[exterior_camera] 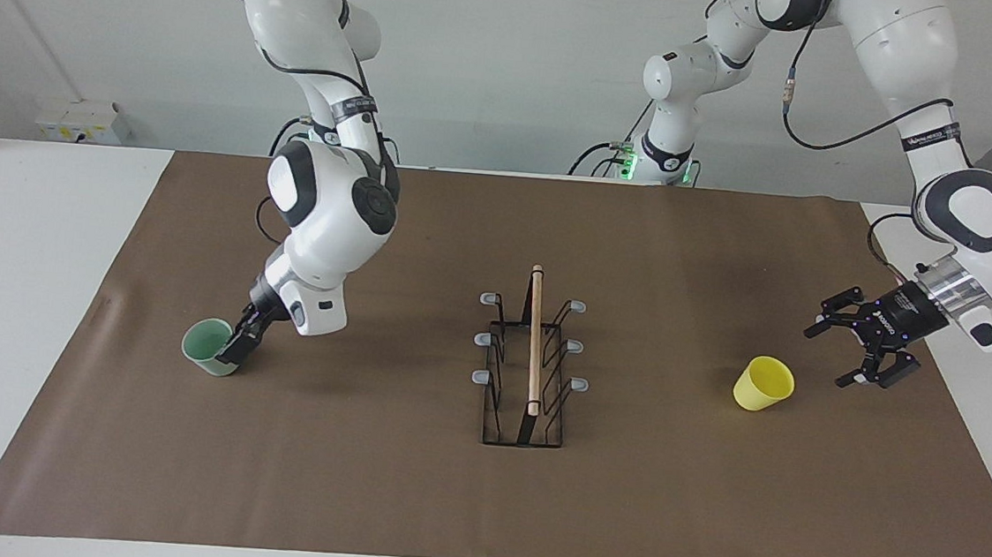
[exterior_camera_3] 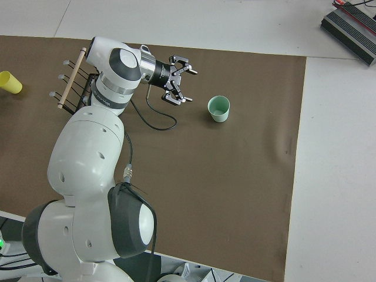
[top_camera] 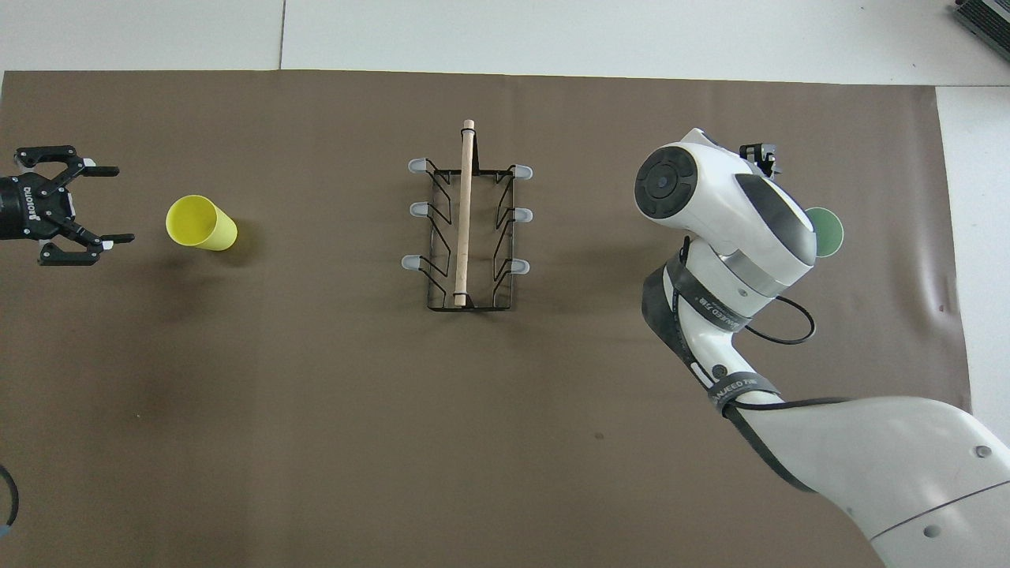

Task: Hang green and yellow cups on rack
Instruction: 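Lower the right gripper onto the green cup while the left gripper approaches the yellow cup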

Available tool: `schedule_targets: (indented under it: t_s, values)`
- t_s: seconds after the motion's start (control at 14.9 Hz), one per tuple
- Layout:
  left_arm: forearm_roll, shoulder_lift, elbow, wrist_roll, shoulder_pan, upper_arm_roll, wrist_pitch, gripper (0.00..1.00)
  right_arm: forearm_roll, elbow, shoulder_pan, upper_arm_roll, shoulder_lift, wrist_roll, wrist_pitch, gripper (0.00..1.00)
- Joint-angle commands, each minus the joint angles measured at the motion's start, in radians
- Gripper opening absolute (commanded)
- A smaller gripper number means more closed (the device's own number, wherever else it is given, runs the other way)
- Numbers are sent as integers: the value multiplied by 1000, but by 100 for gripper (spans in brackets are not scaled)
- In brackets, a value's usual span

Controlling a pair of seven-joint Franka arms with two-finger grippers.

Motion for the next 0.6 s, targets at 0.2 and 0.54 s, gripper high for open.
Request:
schedule_targets:
  t_s: [0.2, 0.54]
  values:
    - [-265, -37, -202, 74, 64, -17, 67, 100, -36, -117, -6, 0, 13, 60, 133, 100]
    - [-438, -31, -289, 220, 92, -17, 61, 100, -103, -191, -24, 0, -5, 63, 185, 100]
